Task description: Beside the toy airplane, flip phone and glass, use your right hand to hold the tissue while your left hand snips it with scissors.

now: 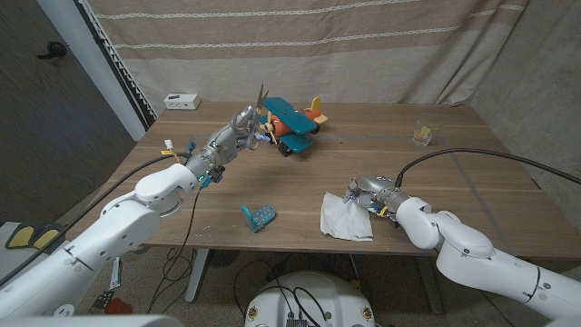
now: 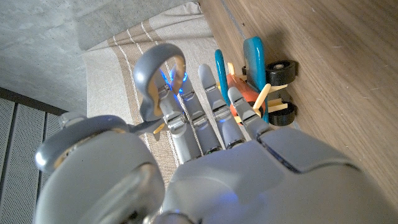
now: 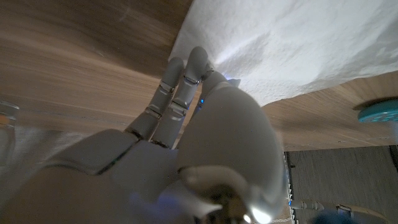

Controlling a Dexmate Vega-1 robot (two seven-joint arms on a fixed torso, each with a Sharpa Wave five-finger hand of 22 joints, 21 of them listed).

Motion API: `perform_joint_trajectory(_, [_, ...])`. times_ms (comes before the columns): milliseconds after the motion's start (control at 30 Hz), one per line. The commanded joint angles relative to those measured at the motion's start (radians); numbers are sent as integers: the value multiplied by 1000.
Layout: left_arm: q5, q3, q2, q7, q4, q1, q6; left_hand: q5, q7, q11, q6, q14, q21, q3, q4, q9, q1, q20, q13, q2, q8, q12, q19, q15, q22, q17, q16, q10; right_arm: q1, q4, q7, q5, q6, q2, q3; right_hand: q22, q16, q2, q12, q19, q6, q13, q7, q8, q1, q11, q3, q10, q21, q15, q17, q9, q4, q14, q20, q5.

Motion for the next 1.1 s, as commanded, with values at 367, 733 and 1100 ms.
perform_joint_trajectory(367, [12,-3,-2,22,-23,19,-8,10,1,-62,5,10,-8,-3,3,6,16,-3,108,5,-2,4,9,-127,3,3,5,64,-133,-33,-261,298,-1,87,230,-36,-11,-14,16,26,18,-7,1,-4,6,14,27,18,-6,-79,7,2,-7,10,-112,0])
perform_joint_trajectory(733, [14,-4,-10,32,-28,29,-13,11,3,-62,8,8,-10,-3,4,1,18,-3,108,6,-5,3,8,-127,3,4,4,63,-114,-51,-222,370,34,4,230,-78,-81,-35,21,9,-45,-1,-12,-32,-37,-3,27,-22,6,-81,-46,28,0,-6,-114,-10])
perform_joint_trajectory(1100, [14,-7,-8,24,-24,33,-19,12,2,-62,4,7,-12,-3,5,8,20,-3,107,6,-3,3,8,-127,3,4,3,62,-75,-45,-133,377,120,-102,189,-193,-271,-96,-90,-20,-180,-202,-59,-113,-138,11,-6,31,22,-86,-200,34,5,-34,-124,56])
